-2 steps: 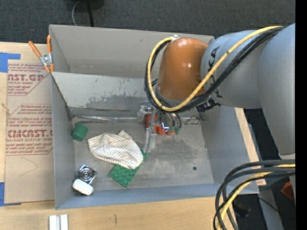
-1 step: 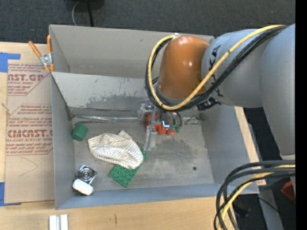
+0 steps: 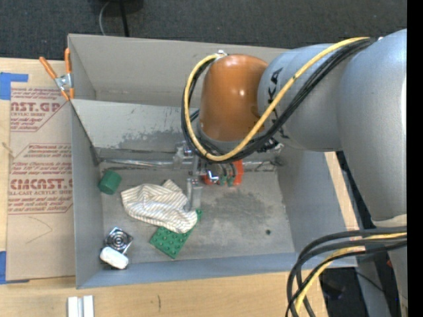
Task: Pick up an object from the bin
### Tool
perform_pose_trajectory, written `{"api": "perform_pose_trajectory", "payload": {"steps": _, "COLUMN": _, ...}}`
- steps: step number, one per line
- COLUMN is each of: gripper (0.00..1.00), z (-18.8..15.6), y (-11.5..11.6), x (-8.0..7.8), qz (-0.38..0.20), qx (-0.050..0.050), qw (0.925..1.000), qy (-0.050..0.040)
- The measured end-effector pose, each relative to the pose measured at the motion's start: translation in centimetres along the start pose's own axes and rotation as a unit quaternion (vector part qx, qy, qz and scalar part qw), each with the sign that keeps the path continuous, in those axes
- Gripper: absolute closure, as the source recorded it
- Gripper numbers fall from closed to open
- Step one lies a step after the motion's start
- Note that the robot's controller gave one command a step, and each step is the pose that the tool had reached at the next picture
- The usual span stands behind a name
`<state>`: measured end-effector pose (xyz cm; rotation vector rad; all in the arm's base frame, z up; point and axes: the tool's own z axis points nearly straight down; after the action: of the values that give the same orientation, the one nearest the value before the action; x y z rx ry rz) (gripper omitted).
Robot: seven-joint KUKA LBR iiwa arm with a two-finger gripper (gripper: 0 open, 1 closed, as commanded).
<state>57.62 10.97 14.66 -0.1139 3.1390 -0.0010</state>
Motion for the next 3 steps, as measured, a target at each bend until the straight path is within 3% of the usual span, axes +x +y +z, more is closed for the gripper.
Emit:
{"api": "perform_pose_trajectory", "payload": {"steps": 1, "gripper": 0.00, "z": 3.6, "y": 2.0, "x": 0.0, "qz": -0.033, "qx": -0.002, "qw": 0.9995, "qy": -0.0040}}
{"api": "perform_pose_trajectory", "payload": {"steps": 2, "gripper": 1.00, "z": 6.8, "y": 2.3, "x": -0.5, "qz": -0.126, "qx": -0.001, "qw": 0.9921, "qy": -0.0028}}
{"api": "perform_pose_trajectory", "payload": {"steps": 3, "gripper": 1.00, "z": 6.8, "y": 2.3, "x": -0.5, "qz": -0.126, "qx": -0.001, "qw": 0.9920, "qy": -0.0028}}
